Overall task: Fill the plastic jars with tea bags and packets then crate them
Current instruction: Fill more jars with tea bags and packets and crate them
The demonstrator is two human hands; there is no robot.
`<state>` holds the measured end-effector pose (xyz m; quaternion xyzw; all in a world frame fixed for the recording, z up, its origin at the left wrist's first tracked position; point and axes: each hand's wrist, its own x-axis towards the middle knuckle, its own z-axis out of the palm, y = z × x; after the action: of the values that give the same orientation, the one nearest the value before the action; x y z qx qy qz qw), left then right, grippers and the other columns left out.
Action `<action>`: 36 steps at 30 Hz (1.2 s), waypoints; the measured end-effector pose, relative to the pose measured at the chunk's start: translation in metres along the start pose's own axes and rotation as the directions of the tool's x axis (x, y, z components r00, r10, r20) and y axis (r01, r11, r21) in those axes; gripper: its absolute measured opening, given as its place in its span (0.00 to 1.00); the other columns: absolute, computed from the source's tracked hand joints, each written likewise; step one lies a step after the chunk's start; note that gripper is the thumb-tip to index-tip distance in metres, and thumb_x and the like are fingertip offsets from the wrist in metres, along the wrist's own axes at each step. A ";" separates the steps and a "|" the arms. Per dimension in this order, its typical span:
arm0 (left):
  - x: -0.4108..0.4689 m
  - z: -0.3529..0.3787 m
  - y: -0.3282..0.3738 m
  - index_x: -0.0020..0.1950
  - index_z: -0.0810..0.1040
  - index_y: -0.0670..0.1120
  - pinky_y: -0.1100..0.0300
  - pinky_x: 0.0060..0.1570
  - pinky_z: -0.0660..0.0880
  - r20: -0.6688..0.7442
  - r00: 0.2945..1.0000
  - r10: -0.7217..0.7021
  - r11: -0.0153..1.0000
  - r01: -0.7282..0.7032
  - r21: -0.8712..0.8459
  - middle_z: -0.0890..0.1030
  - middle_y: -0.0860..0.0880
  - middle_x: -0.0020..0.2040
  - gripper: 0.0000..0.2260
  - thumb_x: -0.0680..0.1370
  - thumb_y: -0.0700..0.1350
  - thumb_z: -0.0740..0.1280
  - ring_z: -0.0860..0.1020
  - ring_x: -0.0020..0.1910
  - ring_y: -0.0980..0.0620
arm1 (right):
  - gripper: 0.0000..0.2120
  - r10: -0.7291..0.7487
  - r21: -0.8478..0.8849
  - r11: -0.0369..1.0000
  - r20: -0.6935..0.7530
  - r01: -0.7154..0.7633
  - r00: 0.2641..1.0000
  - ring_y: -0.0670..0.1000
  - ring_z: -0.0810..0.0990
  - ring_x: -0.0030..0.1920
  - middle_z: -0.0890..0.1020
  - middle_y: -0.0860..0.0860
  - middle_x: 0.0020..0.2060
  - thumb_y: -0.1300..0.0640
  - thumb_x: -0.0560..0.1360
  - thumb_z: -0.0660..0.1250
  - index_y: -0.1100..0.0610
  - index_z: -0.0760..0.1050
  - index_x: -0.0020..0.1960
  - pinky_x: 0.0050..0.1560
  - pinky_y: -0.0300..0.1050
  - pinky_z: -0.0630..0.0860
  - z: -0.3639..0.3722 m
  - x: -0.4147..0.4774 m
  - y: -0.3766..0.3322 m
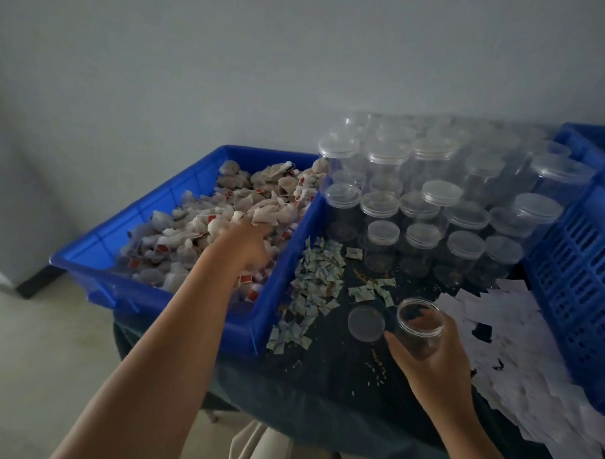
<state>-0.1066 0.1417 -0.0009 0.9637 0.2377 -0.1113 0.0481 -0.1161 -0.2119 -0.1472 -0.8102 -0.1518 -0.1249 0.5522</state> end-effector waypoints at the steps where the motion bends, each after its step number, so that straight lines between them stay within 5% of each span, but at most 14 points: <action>1: 0.003 0.007 -0.003 0.83 0.63 0.51 0.42 0.72 0.71 0.062 0.998 -0.001 0.996 -0.004 0.086 0.63 0.42 0.82 0.32 0.81 0.40 0.70 0.70 0.75 0.38 | 0.29 0.005 -0.009 1.000 0.002 -0.005 1.000 0.35 0.83 0.52 0.84 0.36 0.53 0.30 0.63 0.78 0.25 0.68 0.60 0.49 0.38 0.77 0.000 0.000 0.000; 3: 0.010 0.020 -0.008 0.82 0.66 0.48 0.40 0.73 0.69 0.048 0.999 0.002 0.981 -0.011 0.195 0.63 0.41 0.81 0.28 0.83 0.40 0.67 0.69 0.75 0.37 | 0.30 0.018 -0.021 1.000 0.015 -0.018 1.000 0.36 0.83 0.50 0.84 0.36 0.52 0.33 0.64 0.80 0.24 0.68 0.59 0.48 0.39 0.79 0.000 0.001 0.000; 5: 0.012 0.023 -0.013 0.73 0.75 0.46 0.45 0.62 0.77 -0.046 0.999 -0.008 0.988 0.014 0.151 0.72 0.41 0.74 0.18 0.83 0.43 0.65 0.77 0.66 0.39 | 0.29 0.027 -0.019 0.999 0.031 -0.026 0.999 0.36 0.84 0.51 0.84 0.36 0.51 0.37 0.66 0.82 0.27 0.69 0.59 0.49 0.40 0.79 0.000 0.001 0.002; 8: 0.005 0.016 -0.018 0.50 0.81 0.45 0.55 0.37 0.75 -0.225 0.967 -0.115 0.970 0.061 -0.235 0.84 0.46 0.47 0.14 0.81 0.54 0.63 0.82 0.43 0.49 | 0.28 0.032 -0.003 0.999 0.037 -0.032 0.999 0.37 0.84 0.52 0.84 0.35 0.53 0.40 0.66 0.83 0.34 0.72 0.61 0.51 0.41 0.81 0.000 -0.001 0.003; 13: -0.026 -0.015 -0.013 0.38 0.72 0.50 0.60 0.25 0.65 -0.409 0.863 -0.297 0.643 -0.135 -0.753 0.72 0.57 0.26 0.13 0.77 0.57 0.63 0.70 0.25 0.58 | 0.28 -0.005 -0.032 0.999 0.049 0.006 0.999 0.36 0.83 0.52 0.82 0.30 0.54 0.43 0.68 0.83 0.27 0.70 0.58 0.49 0.38 0.79 -0.001 0.001 -0.004; 17: -0.045 -0.041 0.004 0.45 0.79 0.45 0.60 0.28 0.69 -0.384 0.898 -0.214 0.476 -0.247 -0.844 0.76 0.53 0.32 0.17 0.79 0.58 0.63 0.69 0.28 0.57 | 0.26 -0.001 -0.023 1.000 0.062 0.002 0.998 0.39 0.84 0.52 0.83 0.33 0.54 0.43 0.68 0.83 0.32 0.72 0.58 0.49 0.39 0.82 -0.002 0.000 -0.007; 21: -0.062 -0.054 0.041 0.55 0.82 0.45 0.59 0.34 0.72 -0.291 0.956 -0.033 0.031 -0.290 -0.957 0.83 0.48 0.42 0.13 0.82 0.51 0.62 0.76 0.33 0.55 | 0.25 -0.007 -0.038 0.999 0.074 0.010 0.997 0.40 0.85 0.51 0.83 0.34 0.53 0.36 0.67 0.80 0.34 0.72 0.59 0.48 0.41 0.83 -0.003 0.000 -0.011; 24: -0.068 -0.046 0.074 0.51 0.81 0.48 0.56 0.38 0.76 -0.187 0.951 0.245 -0.183 -0.144 -0.973 0.83 0.49 0.42 0.10 0.84 0.47 0.61 0.82 0.38 0.53 | 0.25 -0.027 -0.078 0.996 0.094 0.034 0.995 0.39 0.84 0.51 0.82 0.33 0.55 0.34 0.67 0.78 0.32 0.70 0.59 0.46 0.35 0.81 -0.003 -0.001 -0.015; 28: -0.075 -0.008 0.124 0.53 0.86 0.47 0.50 0.50 0.82 -0.030 0.916 0.399 -0.171 0.042 -0.984 0.87 0.44 0.51 0.13 0.84 0.48 0.63 0.86 0.50 0.46 | 0.25 -0.043 -0.108 0.993 0.121 0.056 0.992 0.39 0.84 0.51 0.81 0.34 0.54 0.35 0.69 0.79 0.33 0.70 0.59 0.43 0.34 0.80 -0.004 -0.002 -0.015; 32: -0.080 0.024 0.158 0.44 0.89 0.48 0.58 0.36 0.81 0.125 0.862 0.491 -0.109 0.203 -0.973 0.86 0.46 0.45 0.18 0.84 0.49 0.61 0.84 0.38 0.52 | 0.26 -0.038 -0.091 0.995 0.135 0.051 0.990 0.38 0.83 0.53 0.81 0.33 0.56 0.36 0.70 0.79 0.36 0.70 0.62 0.46 0.35 0.81 -0.005 -0.002 -0.015; 34: -0.080 0.031 0.163 0.48 0.88 0.48 0.62 0.30 0.77 0.142 0.869 0.474 -0.007 0.165 -0.986 0.87 0.46 0.47 0.16 0.84 0.51 0.62 0.82 0.34 0.53 | 0.27 -0.022 -0.071 0.997 0.120 0.030 0.993 0.38 0.83 0.54 0.82 0.35 0.55 0.38 0.71 0.79 0.37 0.71 0.64 0.48 0.37 0.82 -0.006 -0.001 -0.015; 36: -0.077 0.033 0.160 0.58 0.83 0.48 0.63 0.25 0.72 0.120 0.893 0.435 0.209 0.030 -0.978 0.89 0.46 0.51 0.16 0.82 0.56 0.63 0.81 0.31 0.53 | 0.29 0.013 -0.050 0.999 0.106 -0.008 0.994 0.40 0.84 0.54 0.83 0.36 0.55 0.40 0.71 0.79 0.39 0.71 0.66 0.49 0.42 0.84 -0.006 0.000 -0.013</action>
<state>-0.1045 -0.0390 -0.0080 0.7080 0.1092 -0.1136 0.6884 -0.1217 -0.2133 -0.1340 -0.8298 -0.1734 -0.0824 0.5240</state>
